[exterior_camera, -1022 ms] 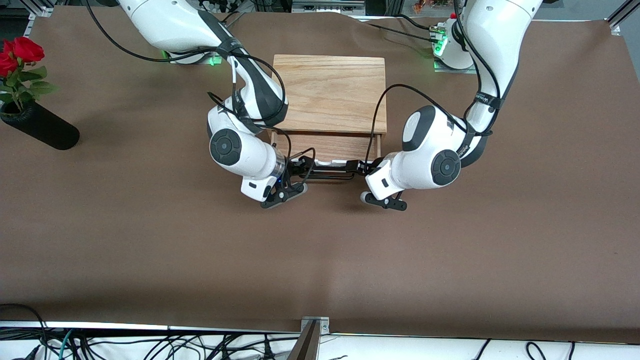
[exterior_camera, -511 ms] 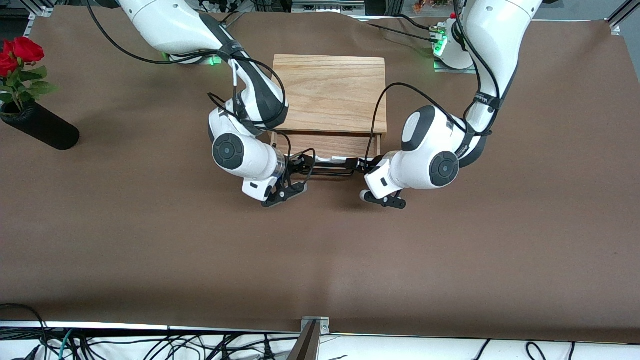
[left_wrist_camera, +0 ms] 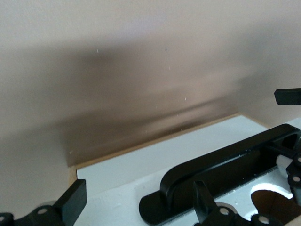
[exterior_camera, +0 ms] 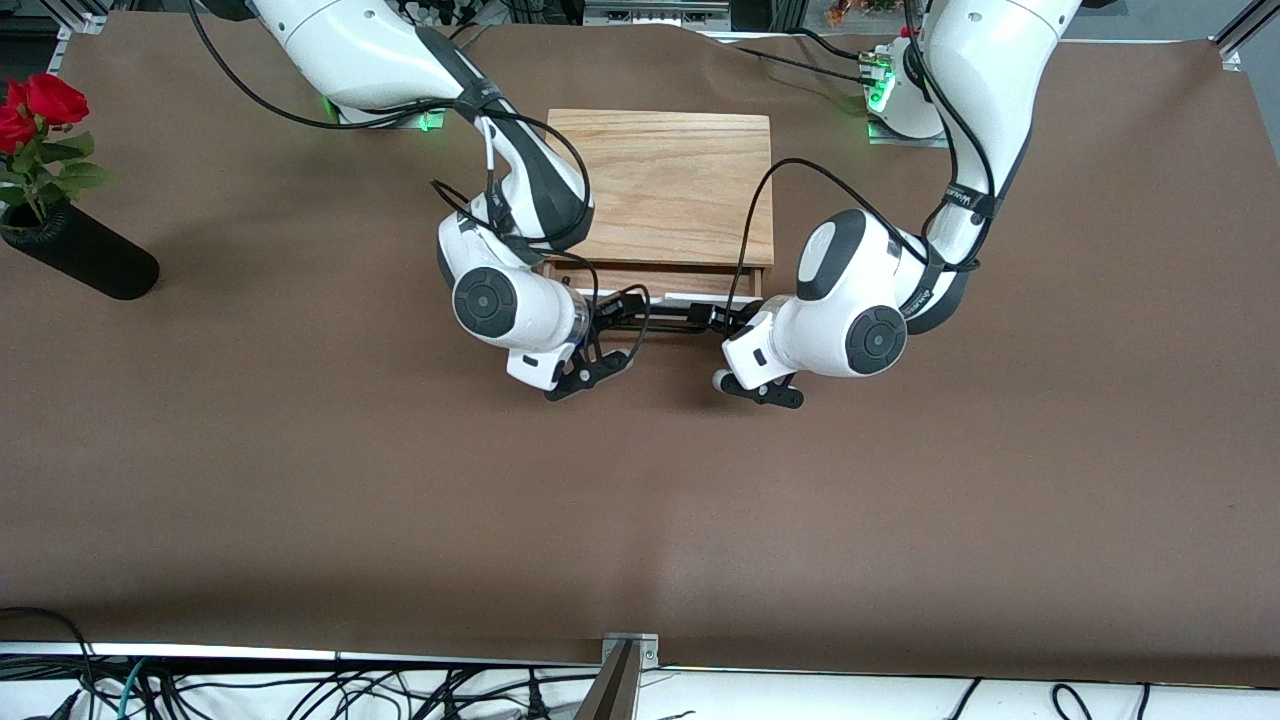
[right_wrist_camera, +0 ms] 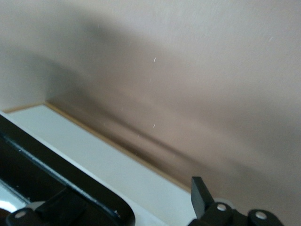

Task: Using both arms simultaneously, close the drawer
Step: 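Push the drawer front into the cabinet with both grippers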

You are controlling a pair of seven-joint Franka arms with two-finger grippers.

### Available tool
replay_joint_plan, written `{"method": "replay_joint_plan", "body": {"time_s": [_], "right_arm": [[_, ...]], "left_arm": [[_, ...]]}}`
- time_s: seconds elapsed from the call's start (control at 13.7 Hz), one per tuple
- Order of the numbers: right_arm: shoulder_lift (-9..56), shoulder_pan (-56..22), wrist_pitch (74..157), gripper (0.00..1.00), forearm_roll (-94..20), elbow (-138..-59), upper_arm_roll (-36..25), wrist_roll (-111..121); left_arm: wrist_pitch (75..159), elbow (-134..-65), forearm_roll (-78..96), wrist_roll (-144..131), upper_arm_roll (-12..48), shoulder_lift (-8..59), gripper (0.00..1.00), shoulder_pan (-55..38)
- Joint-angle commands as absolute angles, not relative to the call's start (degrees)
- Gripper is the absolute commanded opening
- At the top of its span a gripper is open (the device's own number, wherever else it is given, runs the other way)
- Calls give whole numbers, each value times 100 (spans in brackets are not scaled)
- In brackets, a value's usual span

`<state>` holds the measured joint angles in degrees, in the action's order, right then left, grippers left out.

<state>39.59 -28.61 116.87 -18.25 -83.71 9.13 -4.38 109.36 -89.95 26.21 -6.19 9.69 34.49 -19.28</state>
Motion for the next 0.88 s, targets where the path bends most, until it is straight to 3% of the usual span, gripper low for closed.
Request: {"method": "replay_joint_plan", "body": {"time_s": [0.0,0.51,0.8], "right_arm": [[3938,-2918,11312,100,-1951,-8288,984,-659],[3920,-2900,10504,100,-1960,-8262,1099,-668],[3972,-2900,10485,100,-1951,-8262,1099,-642]], "left_arm": [[10618,-8921,2769,-624,932,3472,100,-1960],[10134,-8921,2769,-861,940,3480,100,-2013],[9765,-8930,2769,-870,940,3489,100,-2013]]}}
